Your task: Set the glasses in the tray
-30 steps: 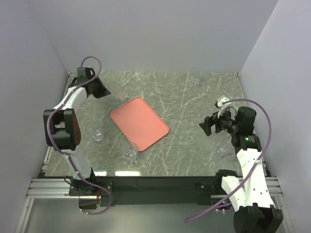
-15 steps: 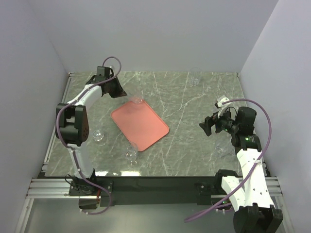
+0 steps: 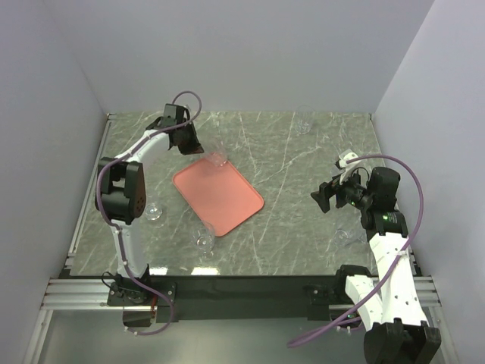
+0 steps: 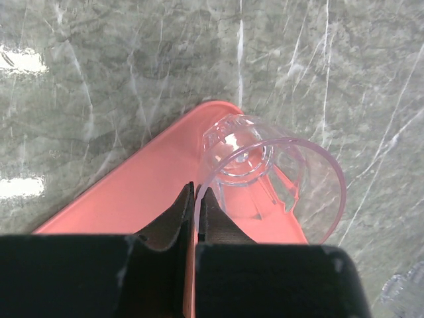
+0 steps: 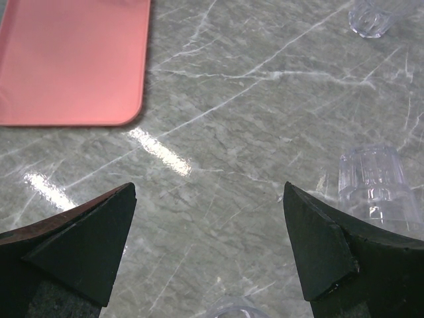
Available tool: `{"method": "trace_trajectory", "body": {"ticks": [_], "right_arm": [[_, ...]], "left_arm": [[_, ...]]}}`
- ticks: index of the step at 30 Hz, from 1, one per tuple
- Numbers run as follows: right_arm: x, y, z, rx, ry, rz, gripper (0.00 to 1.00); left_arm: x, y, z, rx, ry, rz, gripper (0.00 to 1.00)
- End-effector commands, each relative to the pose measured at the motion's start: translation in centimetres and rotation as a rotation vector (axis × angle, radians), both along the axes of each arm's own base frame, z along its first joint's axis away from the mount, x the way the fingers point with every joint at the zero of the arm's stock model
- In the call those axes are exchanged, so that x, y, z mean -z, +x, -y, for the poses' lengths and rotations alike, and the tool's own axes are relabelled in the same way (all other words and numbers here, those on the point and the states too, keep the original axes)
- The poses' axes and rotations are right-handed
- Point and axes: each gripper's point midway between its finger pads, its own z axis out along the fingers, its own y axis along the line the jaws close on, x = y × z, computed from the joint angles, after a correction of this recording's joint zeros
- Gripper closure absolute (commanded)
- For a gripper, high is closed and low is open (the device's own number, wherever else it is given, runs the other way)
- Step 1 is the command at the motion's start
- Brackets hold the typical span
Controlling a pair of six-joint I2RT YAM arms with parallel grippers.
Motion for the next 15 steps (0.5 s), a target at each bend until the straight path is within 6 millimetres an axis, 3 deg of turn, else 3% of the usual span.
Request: {"method": "trace_trajectory", "body": {"ticks": [1, 15], "right_arm": [[-0.49, -0.01, 0.18, 0.0, -0.005, 0.027, 0.02], [-0.38, 0.01, 0.24, 0.003, -0.004, 0.023, 0.02]], "left_arm": [[-2.28, 1.43, 0.31, 0.014, 0.037, 0.077, 0.99], [-2.15, 1.2, -0.3, 0.021, 0.148, 0.079, 0.98]]}}
